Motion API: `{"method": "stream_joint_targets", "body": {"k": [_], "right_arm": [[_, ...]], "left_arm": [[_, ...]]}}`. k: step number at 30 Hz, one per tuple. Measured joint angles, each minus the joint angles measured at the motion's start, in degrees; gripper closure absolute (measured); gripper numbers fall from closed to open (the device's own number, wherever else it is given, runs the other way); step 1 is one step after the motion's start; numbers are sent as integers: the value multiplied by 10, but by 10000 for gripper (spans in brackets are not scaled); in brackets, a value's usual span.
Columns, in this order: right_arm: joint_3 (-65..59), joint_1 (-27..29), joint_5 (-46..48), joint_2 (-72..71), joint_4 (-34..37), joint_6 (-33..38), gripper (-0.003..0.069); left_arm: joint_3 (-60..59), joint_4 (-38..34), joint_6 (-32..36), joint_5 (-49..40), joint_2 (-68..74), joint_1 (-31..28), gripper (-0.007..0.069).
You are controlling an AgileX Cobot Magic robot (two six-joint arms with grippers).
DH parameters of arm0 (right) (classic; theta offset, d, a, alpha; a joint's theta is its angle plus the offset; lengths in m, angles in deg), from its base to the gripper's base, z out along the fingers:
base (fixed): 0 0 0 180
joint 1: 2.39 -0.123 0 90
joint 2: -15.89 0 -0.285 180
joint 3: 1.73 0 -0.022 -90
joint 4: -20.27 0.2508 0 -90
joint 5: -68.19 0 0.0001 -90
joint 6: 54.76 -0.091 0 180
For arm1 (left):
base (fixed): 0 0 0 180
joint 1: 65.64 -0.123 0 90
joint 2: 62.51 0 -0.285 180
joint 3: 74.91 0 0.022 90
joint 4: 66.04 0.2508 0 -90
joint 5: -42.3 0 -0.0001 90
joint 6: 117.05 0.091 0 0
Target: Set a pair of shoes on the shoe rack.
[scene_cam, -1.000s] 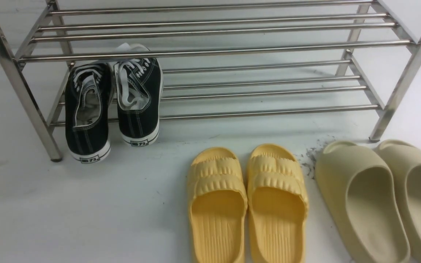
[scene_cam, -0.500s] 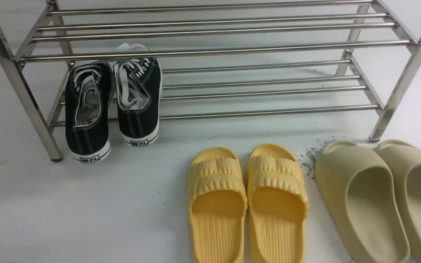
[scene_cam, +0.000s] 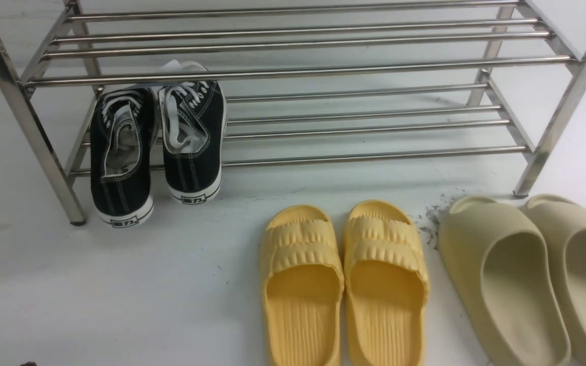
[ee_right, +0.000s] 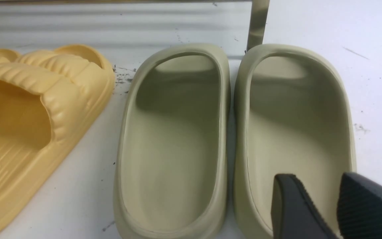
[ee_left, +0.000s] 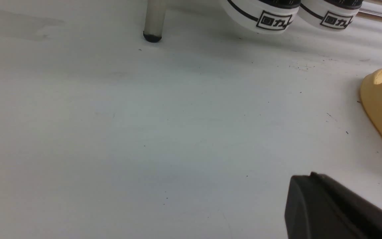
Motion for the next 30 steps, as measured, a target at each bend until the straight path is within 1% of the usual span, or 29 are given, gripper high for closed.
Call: {"method": "stream_joint_targets", "body": {"k": [10, 18, 30], "right_arm": [[0, 0, 0, 0, 0, 0, 412], [0, 0, 0, 0, 0, 0, 412], [0, 0, 0, 0, 0, 0, 412]], "left_arm": [[0, 0, 0, 0, 0, -1, 638], [0, 1, 0, 0, 0, -29, 638], [0, 1, 0, 0, 0, -29, 638]]}}
